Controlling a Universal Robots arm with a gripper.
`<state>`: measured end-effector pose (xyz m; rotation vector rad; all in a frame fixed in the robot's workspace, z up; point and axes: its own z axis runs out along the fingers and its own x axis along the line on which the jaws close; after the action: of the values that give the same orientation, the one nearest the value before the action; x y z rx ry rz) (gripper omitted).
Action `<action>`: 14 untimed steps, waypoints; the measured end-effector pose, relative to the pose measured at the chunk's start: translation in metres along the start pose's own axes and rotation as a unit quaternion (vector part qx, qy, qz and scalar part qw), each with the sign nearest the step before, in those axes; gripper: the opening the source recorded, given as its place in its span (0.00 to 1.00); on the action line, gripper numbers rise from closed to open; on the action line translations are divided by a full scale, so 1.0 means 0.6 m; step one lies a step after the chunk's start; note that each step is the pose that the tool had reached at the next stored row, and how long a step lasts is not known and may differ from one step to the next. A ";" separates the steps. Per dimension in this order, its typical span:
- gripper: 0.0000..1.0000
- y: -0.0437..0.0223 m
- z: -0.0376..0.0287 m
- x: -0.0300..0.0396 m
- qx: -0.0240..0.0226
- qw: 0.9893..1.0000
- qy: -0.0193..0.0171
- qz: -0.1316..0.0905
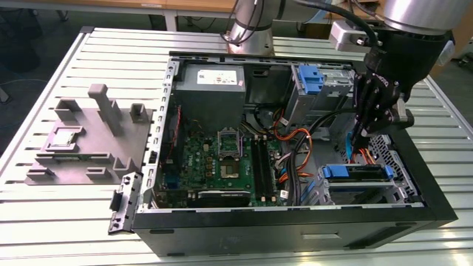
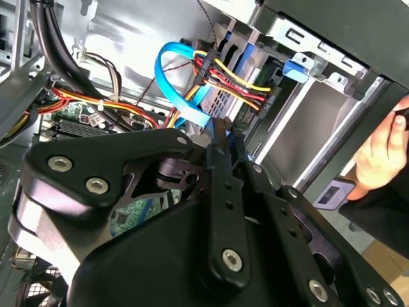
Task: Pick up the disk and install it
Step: 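Insert the second disk wire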
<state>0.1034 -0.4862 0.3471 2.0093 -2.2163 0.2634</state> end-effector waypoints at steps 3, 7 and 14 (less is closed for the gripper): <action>0.16 -0.001 0.005 0.010 0.001 1.000 -0.008 0.001; 0.16 -0.002 0.010 0.023 0.004 1.000 -0.013 0.001; 0.16 0.004 0.013 0.030 0.019 1.000 -0.019 0.004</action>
<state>0.0992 -0.5052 0.3436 2.0416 -2.2593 0.2737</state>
